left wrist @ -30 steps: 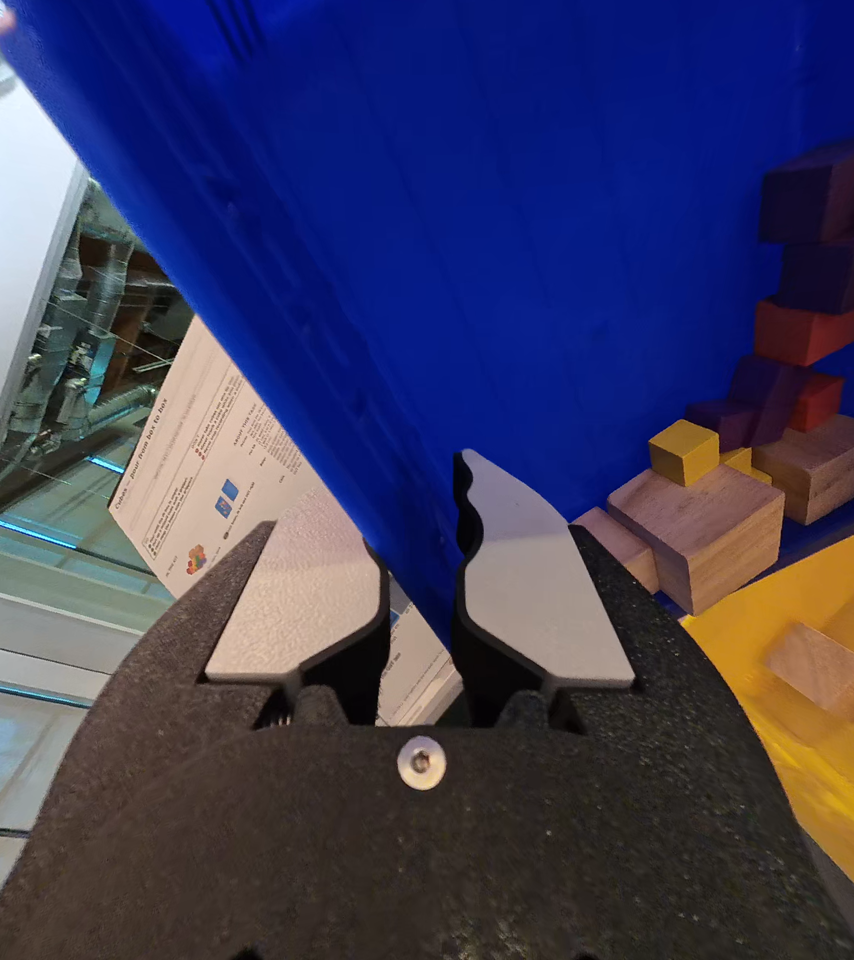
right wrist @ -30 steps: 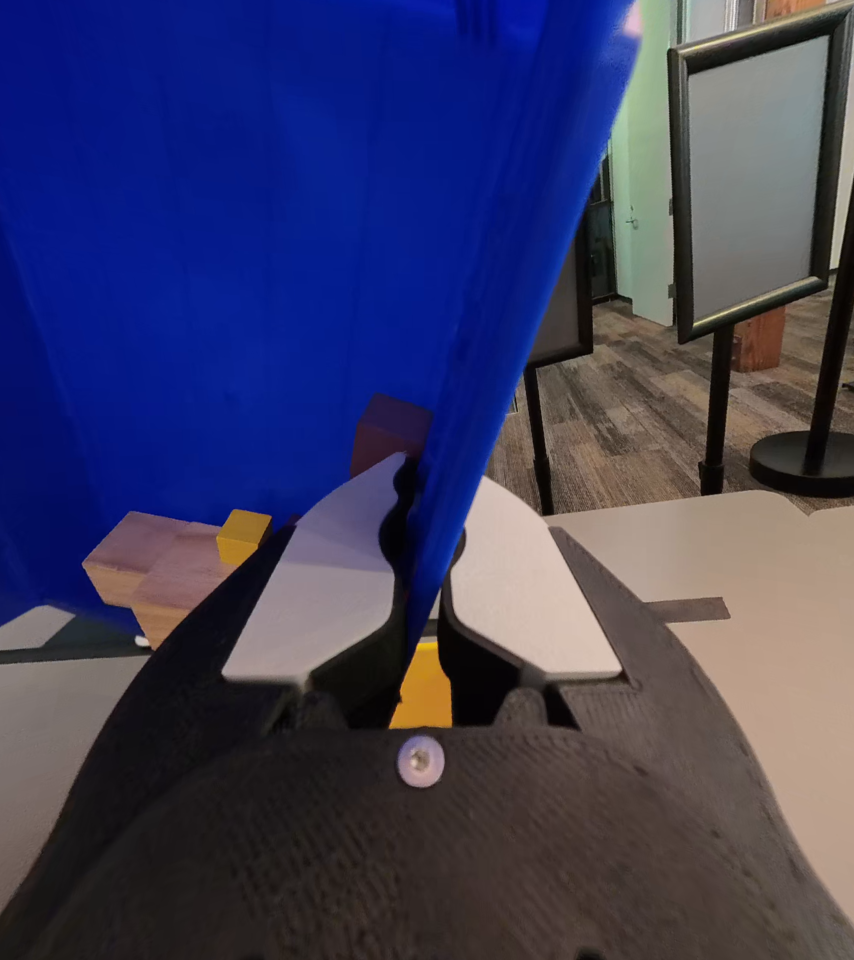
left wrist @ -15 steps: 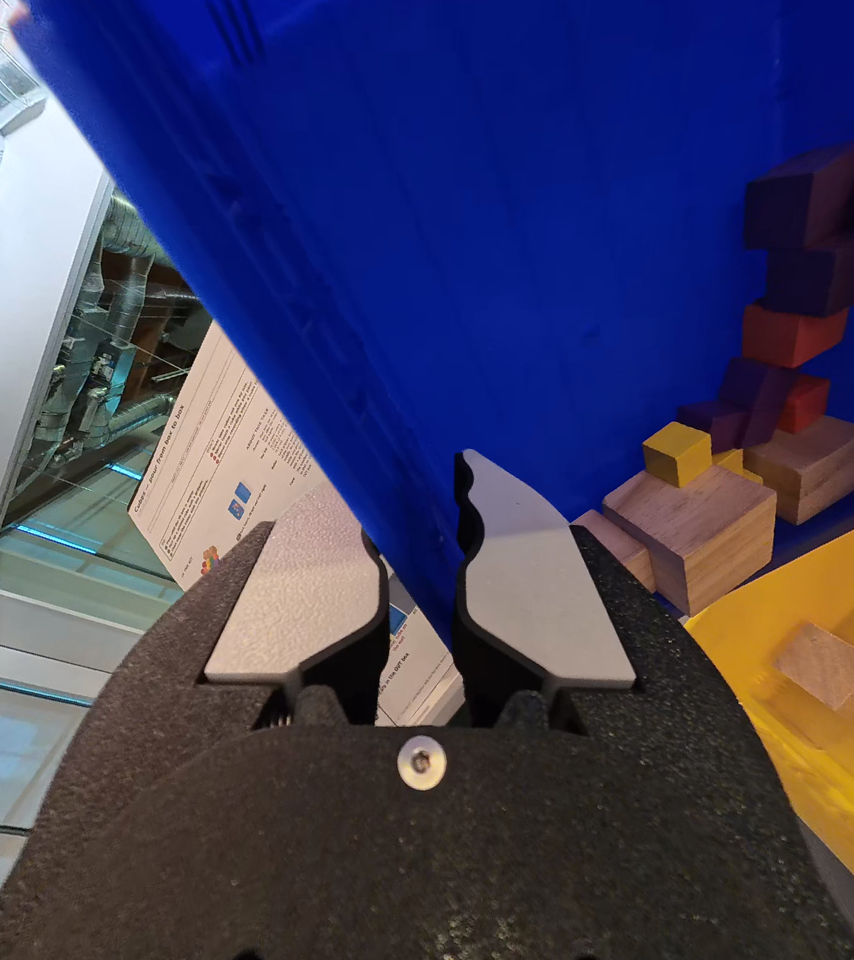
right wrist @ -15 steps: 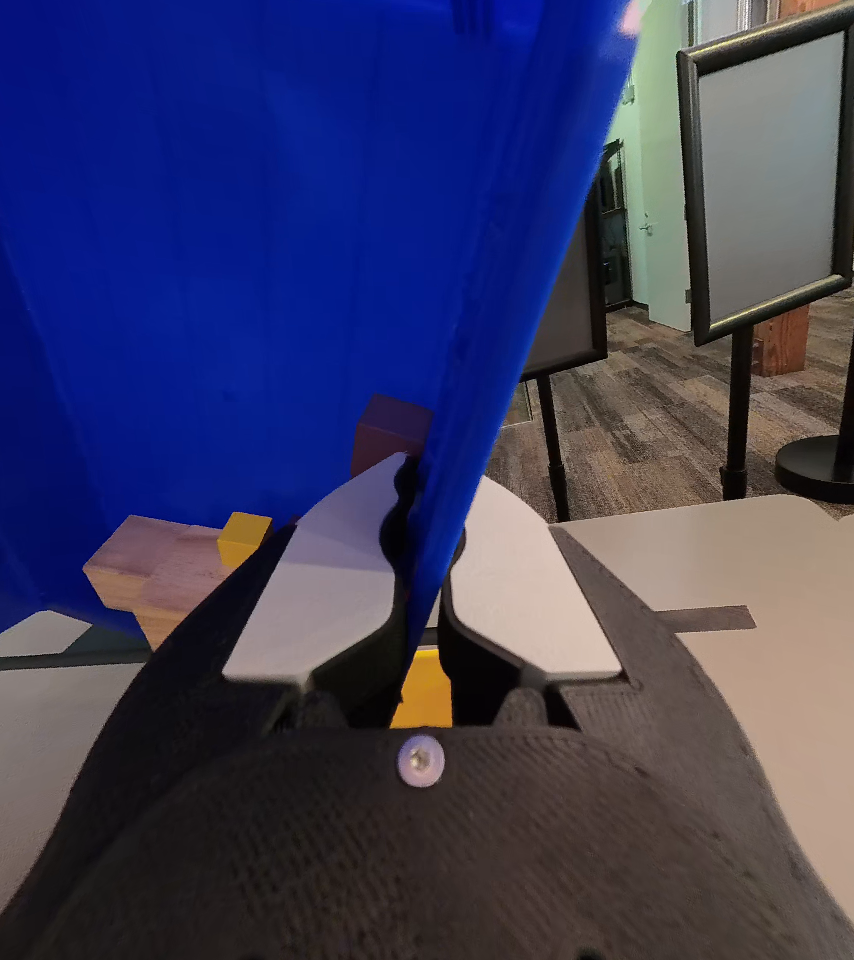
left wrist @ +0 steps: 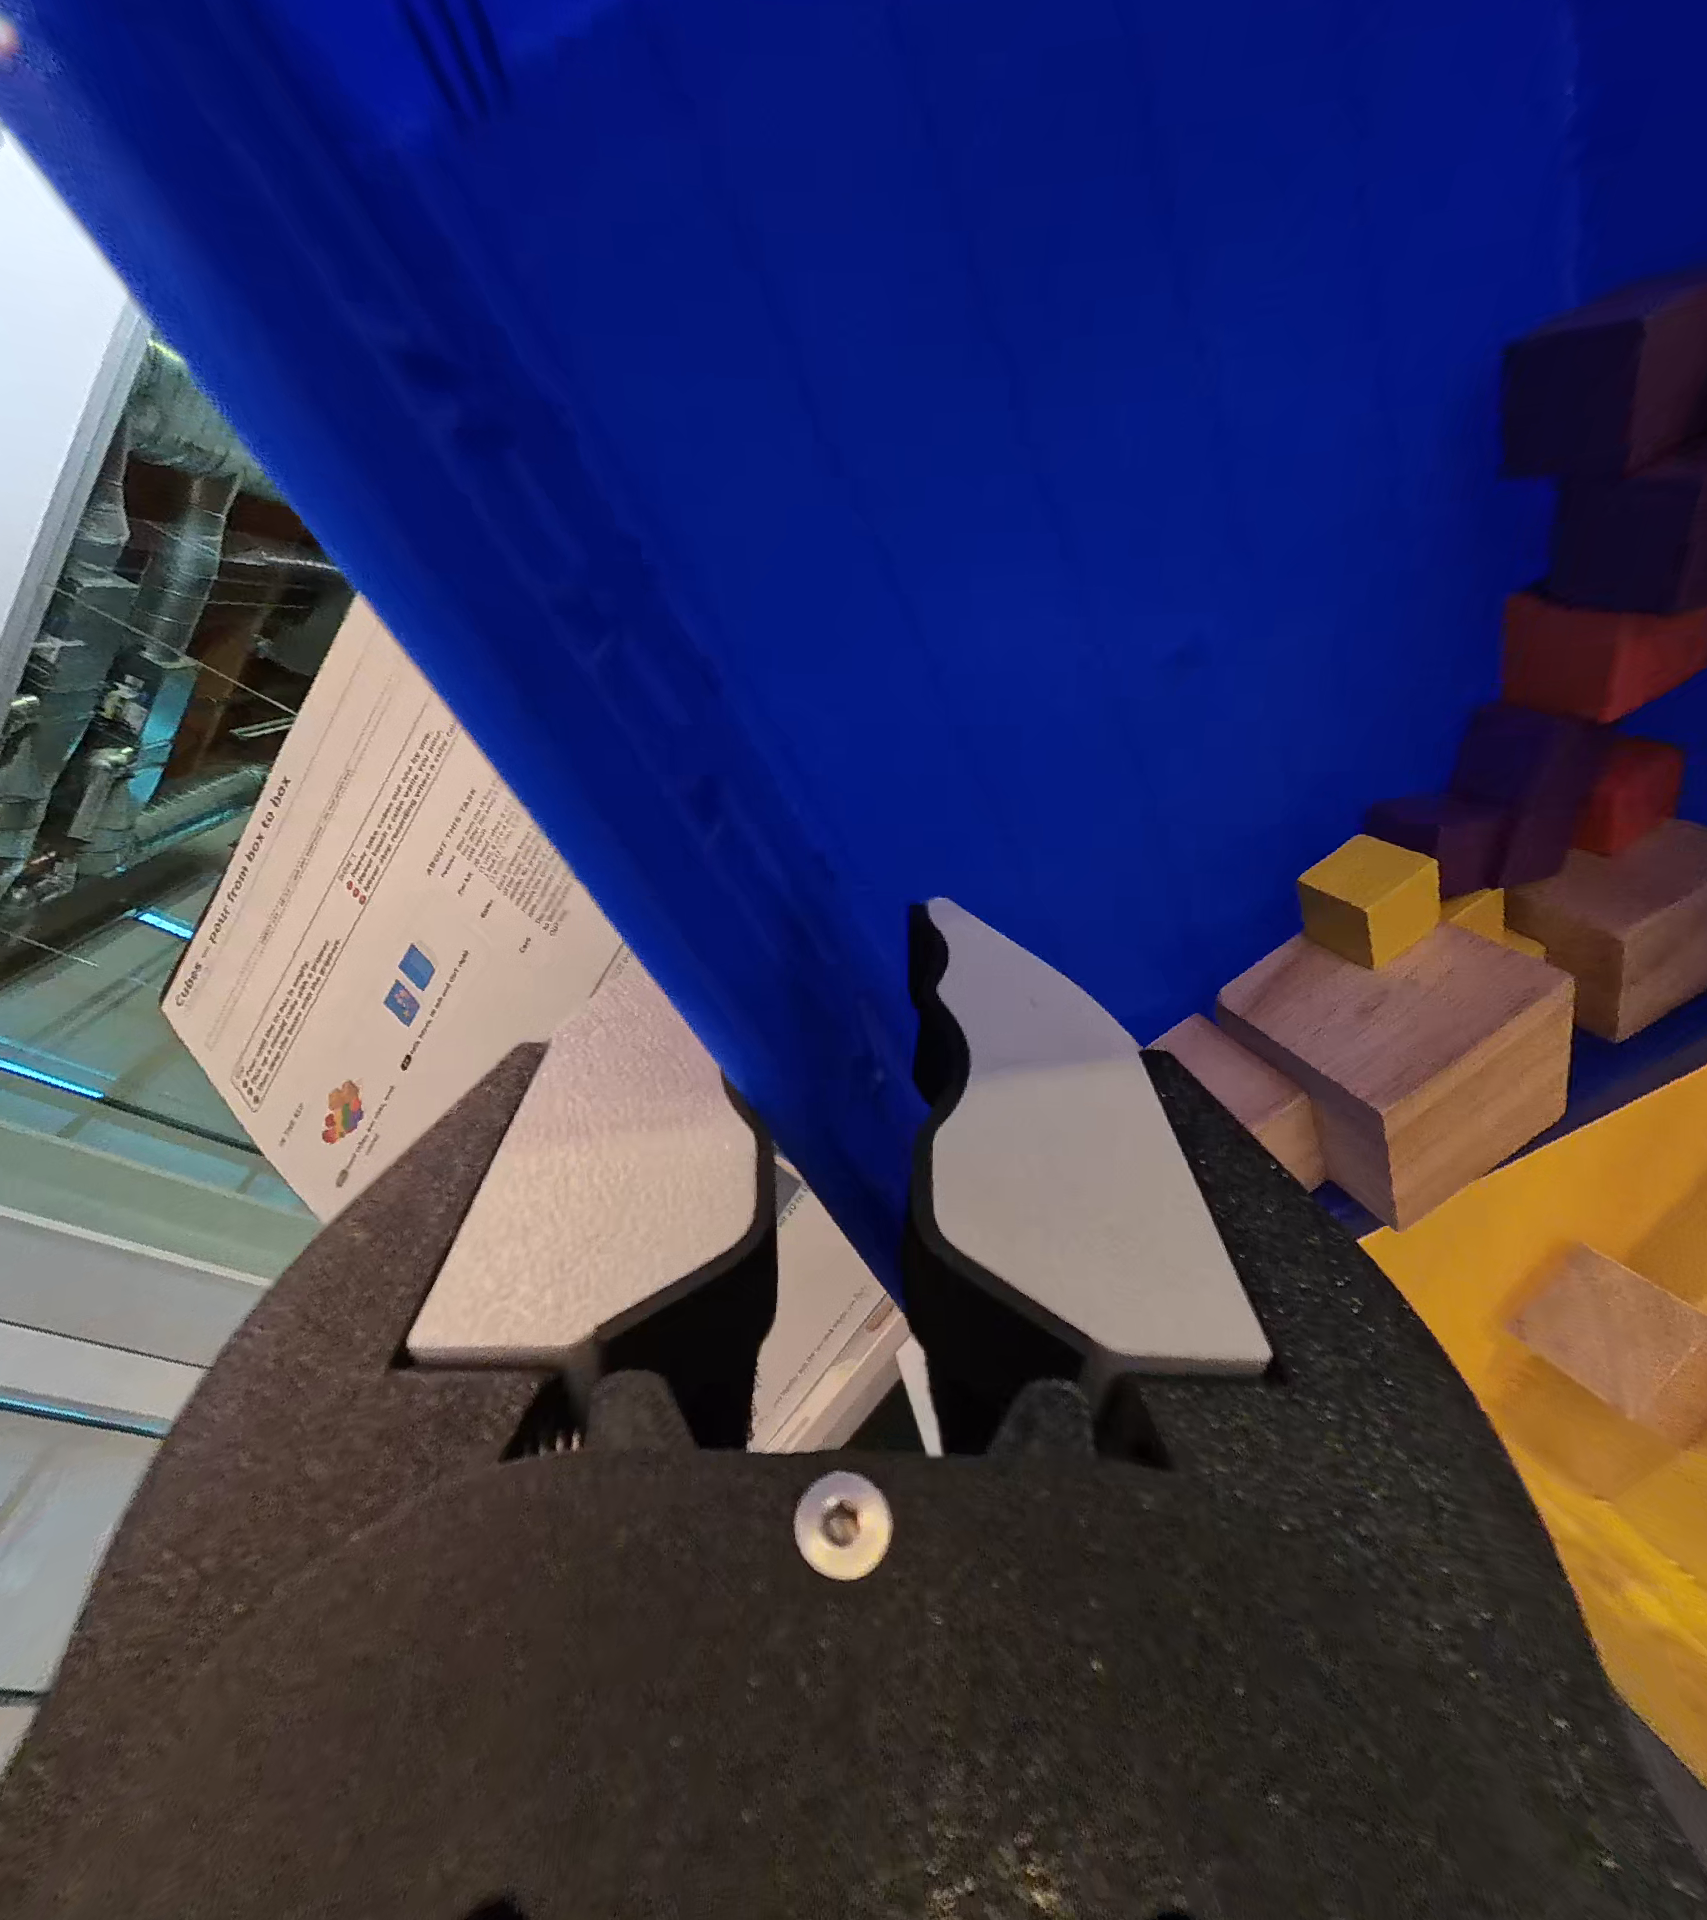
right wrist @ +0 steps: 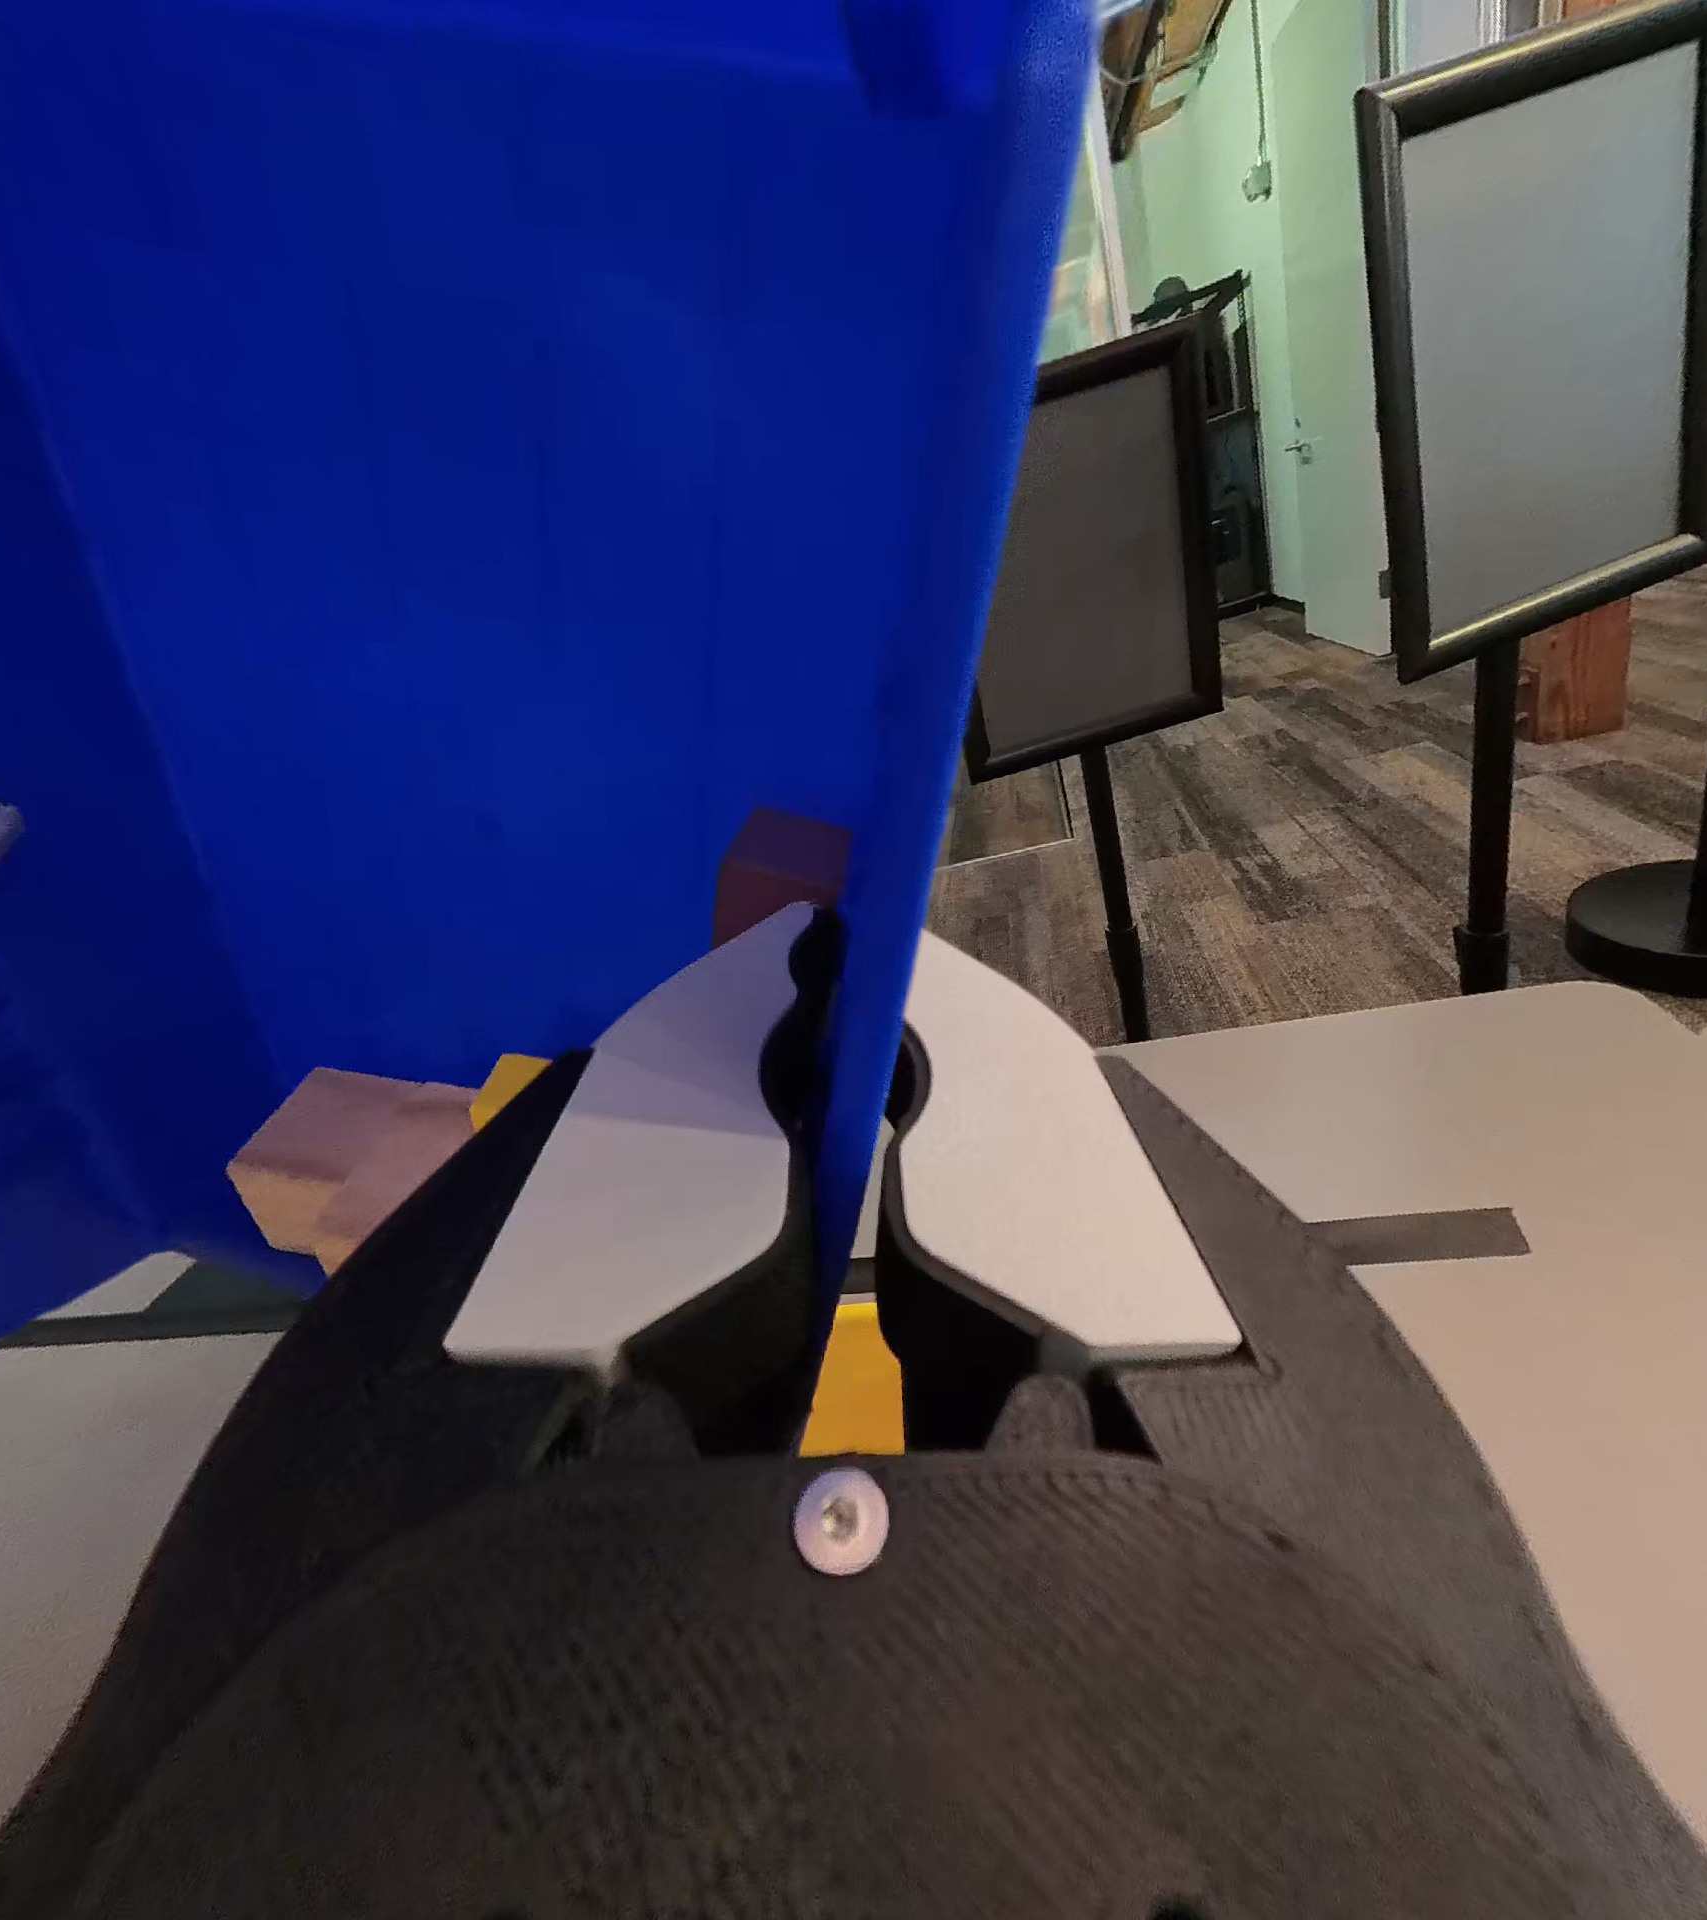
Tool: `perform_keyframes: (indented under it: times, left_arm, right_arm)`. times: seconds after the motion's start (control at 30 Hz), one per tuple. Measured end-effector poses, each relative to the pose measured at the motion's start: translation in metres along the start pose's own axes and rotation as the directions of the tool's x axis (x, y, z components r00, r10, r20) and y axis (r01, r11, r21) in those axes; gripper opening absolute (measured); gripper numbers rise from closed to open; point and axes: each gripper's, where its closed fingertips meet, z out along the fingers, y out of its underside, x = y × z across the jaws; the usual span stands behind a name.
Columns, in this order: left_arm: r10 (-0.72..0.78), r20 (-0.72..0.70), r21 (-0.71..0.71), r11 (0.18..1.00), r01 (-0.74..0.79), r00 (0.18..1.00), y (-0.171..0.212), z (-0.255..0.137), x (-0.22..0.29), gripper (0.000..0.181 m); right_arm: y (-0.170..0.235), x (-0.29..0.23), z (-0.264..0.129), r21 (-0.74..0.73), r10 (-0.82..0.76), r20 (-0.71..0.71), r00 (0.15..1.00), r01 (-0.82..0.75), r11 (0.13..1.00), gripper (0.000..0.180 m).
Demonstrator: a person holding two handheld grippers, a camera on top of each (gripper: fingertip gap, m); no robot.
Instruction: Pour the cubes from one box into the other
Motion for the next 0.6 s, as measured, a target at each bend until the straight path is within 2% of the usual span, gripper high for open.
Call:
perform_keyframes:
  times: [0.23,0.47,0.6]
  left_arm:
    - [0.006,0.004,0.027,1.0,-0.007,1.0,-0.007,-0.005,0.004,0.025]
    - [0.009,0.059,0.144,0.989,-0.018,0.998,-0.025,-0.022,-0.007,0.026]
    - [0.013,0.06,0.125,0.992,-0.02,0.998,-0.025,-0.021,-0.009,0.025]
  right_arm:
    - [-0.006,0.004,-0.004,0.02,0.049,0.006,0.999,-0.049,0.999,0.005]
    - [-0.031,-0.001,-0.021,0.135,-0.041,-0.021,0.999,0.043,0.99,0.005]
    - [-0.031,-0.002,-0.02,0.123,-0.044,-0.029,0.999,0.047,0.991,0.005]
